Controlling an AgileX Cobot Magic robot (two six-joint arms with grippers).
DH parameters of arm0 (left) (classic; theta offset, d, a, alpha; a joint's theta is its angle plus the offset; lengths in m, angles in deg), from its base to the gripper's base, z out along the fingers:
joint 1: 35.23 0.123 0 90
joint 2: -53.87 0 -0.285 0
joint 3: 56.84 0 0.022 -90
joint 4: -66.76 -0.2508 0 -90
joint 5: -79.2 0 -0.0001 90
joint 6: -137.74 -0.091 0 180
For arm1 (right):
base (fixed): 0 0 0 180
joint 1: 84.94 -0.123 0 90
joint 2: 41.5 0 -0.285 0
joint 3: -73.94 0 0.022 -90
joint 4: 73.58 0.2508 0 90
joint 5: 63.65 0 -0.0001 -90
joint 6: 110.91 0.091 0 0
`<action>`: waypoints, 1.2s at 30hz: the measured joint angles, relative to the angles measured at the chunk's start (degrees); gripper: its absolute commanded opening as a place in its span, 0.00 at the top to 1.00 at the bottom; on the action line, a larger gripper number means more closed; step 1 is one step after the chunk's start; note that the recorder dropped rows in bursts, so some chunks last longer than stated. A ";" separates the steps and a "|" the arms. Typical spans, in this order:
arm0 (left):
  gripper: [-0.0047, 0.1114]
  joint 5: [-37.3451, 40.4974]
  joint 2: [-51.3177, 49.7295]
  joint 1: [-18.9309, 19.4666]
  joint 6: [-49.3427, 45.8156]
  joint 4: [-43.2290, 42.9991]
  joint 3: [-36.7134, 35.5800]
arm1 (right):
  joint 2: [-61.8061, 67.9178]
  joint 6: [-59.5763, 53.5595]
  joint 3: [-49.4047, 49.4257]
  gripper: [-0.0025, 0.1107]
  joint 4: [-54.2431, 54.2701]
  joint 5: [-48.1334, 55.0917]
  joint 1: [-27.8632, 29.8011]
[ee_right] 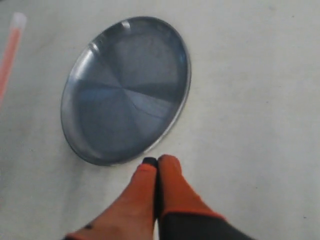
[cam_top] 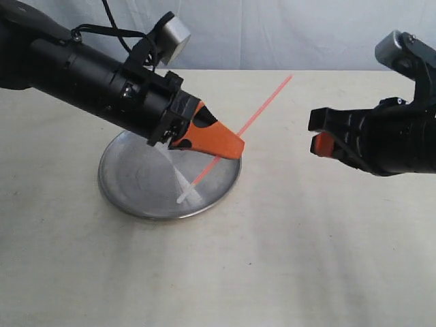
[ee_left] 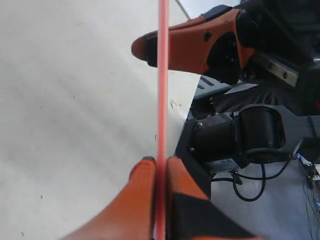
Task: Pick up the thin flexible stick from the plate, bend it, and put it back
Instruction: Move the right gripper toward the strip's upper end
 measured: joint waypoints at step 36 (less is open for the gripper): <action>0.96 2.43 0.00 -0.39 0.14 -1.13 0.00 | -1.17 -13.10 0.00 0.75 28.78 -4.92 0.00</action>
